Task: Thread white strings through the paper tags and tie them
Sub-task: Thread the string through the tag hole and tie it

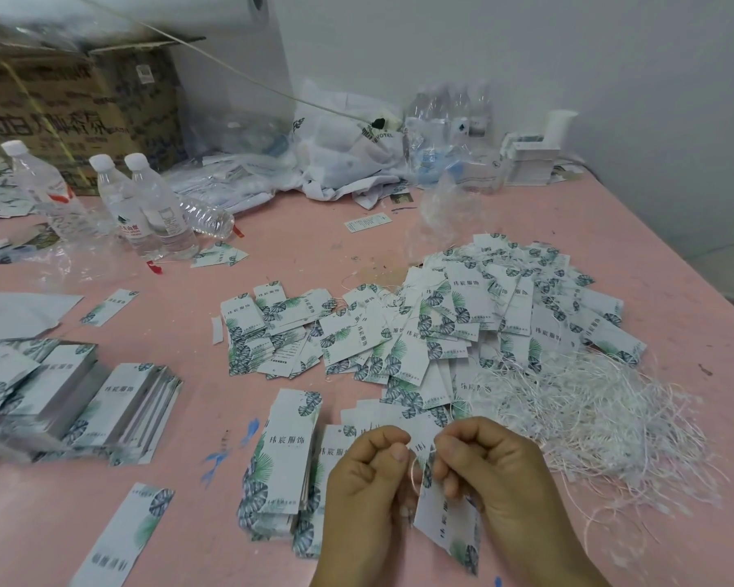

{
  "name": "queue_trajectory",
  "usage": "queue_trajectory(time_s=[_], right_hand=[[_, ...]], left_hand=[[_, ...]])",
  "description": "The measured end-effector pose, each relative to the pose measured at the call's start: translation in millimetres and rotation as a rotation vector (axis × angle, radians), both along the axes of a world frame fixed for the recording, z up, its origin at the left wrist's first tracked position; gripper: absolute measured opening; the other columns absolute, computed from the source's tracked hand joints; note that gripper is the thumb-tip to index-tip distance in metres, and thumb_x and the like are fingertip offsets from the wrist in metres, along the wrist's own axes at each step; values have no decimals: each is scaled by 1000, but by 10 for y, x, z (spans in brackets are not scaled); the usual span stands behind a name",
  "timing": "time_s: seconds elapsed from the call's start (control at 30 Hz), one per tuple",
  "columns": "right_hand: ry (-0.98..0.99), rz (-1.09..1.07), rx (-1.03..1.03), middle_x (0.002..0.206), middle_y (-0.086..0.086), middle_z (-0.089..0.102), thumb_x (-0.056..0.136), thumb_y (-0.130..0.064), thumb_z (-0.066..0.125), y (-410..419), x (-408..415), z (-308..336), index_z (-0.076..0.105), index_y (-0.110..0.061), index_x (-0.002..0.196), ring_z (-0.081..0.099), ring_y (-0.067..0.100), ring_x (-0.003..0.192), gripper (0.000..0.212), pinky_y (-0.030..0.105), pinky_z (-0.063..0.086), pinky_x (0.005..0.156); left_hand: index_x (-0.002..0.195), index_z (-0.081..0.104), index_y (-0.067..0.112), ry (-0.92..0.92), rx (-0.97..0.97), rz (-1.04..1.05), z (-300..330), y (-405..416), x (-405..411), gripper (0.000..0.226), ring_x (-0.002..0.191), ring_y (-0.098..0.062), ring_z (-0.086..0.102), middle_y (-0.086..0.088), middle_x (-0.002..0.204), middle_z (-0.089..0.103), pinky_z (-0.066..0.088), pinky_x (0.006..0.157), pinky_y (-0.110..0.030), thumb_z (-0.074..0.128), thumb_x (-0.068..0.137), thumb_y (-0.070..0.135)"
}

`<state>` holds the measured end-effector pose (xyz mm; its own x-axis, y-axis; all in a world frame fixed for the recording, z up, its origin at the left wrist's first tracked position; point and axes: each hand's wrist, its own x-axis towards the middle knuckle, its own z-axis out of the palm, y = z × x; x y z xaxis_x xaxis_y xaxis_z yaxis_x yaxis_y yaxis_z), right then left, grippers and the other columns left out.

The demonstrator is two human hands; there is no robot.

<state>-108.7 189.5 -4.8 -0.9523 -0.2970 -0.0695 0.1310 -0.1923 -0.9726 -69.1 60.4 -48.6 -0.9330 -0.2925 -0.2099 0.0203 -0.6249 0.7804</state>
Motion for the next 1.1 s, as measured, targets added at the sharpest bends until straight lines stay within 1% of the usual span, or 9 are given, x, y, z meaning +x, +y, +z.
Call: queue_trajectory(time_s=[0.17, 0.3, 0.43, 0.57, 0.67, 0.73, 0.83, 1.0, 1.1], right_hand=[[35, -42, 54, 69, 18, 69, 88, 2, 62, 36, -18, -14, 76, -14, 86, 60, 18, 54, 21, 21, 51, 55], [60, -56, 131, 69, 11, 68, 90, -3, 62, 58, -34, -33, 76, -19, 88, 59, 17, 60, 21, 25, 51, 61], [74, -90, 182, 62, 6, 65, 87, -6, 65, 69, -39, -29, 75, -23, 85, 60, 14, 59, 20, 22, 52, 60], [82, -111, 190, 59, 4, 65, 83, -8, 70, 51, -11, -12, 75, -25, 81, 58, 9, 55, 18, 17, 51, 56], [93, -114, 198, 59, 3, 65, 79, -18, 72, 63, 6, -4, 75, -26, 81, 57, 8, 54, 9, 18, 51, 57], [96, -117, 214, 56, 3, 63, 77, -20, 72, 57, 4, -5, 75, -26, 80, 56, 8, 52, 7, 16, 49, 54], [96, -111, 240, 52, 4, 59, 81, -12, 73, 26, 9, -32, 74, -24, 77, 51, 9, 49, 12, 17, 45, 51], [121, -40, 246, 56, 6, 64, 86, 0, 68, -4, 37, -59, 71, -16, 74, 57, 7, 52, 20, 15, 48, 55], [189, -20, 315, 62, 5, 68, 88, -4, 66, -3, 51, -55, 70, -23, 77, 60, 9, 56, 22, 15, 49, 58]], left_hand=[[85, 78, 9, 44, -49, 37, -46, -21, 9, 17, 45, -15, 54, -16, 63, 65, 46, 45, -21, 76, 68, 9], [91, 77, 7, 47, -38, 61, -63, -31, -5, 53, 58, -21, 64, -19, 74, 71, 53, 53, -27, 98, 48, 28], [85, 78, 7, 40, -41, 117, -139, -29, -14, 34, 60, -22, 67, -18, 74, 73, 55, 56, -29, 89, 56, 19], [86, 78, 11, 14, -103, 224, -153, -78, -2, 40, 61, -17, 64, -13, 70, 70, 54, 58, -27, 88, 55, 34], [87, 78, 10, 31, -144, 308, -126, -148, 19, 39, 62, -18, 60, -12, 68, 68, 52, 62, -30, 86, 57, 35], [84, 79, 13, 56, -271, 294, -85, -140, 40, 27, 67, -16, 63, -8, 71, 71, 53, 64, -29, 83, 63, 30], [78, 80, 20, 145, -495, 217, -2, -42, 69, 13, 70, -6, 65, -7, 78, 71, 51, 63, -17, 79, 68, 28], [84, 78, 33, 157, -694, 90, 1, -9, 86, 15, 74, -12, 65, -3, 83, 71, 50, 68, -26, 70, 76, 42], [86, 78, 33, 127, -710, 73, -2, -18, 96, 18, 67, -7, 63, -1, 83, 70, 49, 64, -27, 70, 76, 46]])
